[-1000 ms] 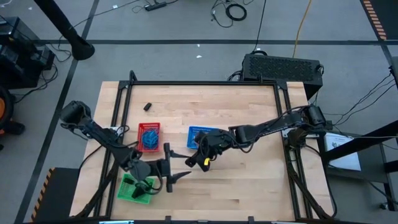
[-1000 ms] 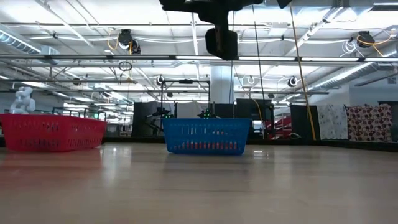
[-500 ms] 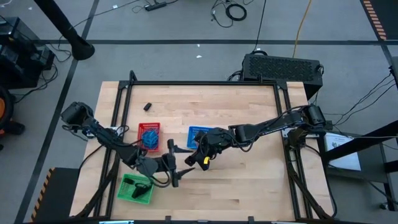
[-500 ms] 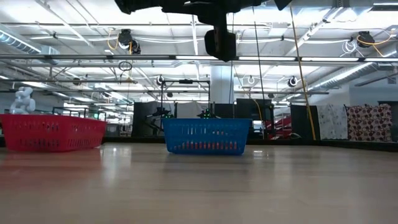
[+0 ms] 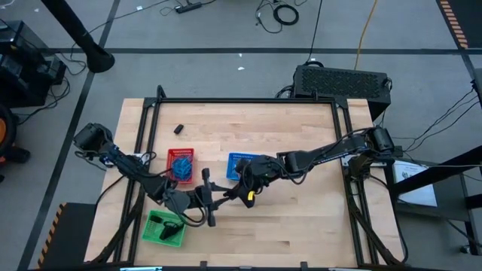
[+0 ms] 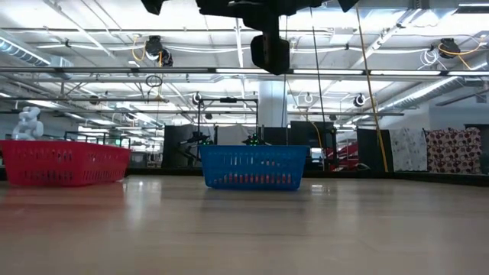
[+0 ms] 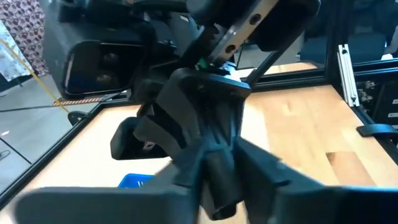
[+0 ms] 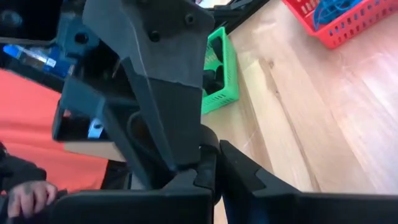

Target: Sort rubber bands into baskets

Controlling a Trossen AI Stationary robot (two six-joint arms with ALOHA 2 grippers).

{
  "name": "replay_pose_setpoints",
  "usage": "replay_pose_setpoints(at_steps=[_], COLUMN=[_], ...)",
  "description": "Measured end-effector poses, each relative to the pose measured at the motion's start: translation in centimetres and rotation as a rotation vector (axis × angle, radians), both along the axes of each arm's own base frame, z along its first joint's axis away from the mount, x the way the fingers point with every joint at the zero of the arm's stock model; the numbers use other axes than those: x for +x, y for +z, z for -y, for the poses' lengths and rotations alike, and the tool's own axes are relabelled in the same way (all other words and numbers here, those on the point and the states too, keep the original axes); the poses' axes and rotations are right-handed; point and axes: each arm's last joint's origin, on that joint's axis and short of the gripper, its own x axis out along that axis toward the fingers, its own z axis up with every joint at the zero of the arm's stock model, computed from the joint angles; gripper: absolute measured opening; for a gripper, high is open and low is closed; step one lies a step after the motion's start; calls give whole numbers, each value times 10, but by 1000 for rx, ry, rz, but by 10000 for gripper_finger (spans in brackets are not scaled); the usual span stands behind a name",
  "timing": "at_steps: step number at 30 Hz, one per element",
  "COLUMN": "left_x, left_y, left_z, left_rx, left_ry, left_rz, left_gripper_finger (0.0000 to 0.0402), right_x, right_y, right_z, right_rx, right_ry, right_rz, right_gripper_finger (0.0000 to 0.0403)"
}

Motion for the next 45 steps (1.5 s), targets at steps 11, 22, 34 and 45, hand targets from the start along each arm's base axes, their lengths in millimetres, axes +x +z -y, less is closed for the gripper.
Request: replay_pose_setpoints(at_steps=[11, 22, 34, 45], left_x=[-3, -31, -98, -134], left_y=[-1, 1, -2, -11], left_z=[4, 0, 3, 19], left_rx=[10, -91, -919, -1131], left_ry=[2, 63, -33, 131], left_rz=[-8, -146, -826, -1234], left_gripper_finger=[7, 5, 4, 4], right_x=[3, -4, -13, -11], right_y=[1, 14, 4, 1], right_z=[15, 38, 38, 46], right_rx=[-83, 68, 65, -79], right_ry=[-5, 280, 466, 390], right_rz=[49, 67, -6, 20], right_gripper_finger=[87, 193, 199, 199])
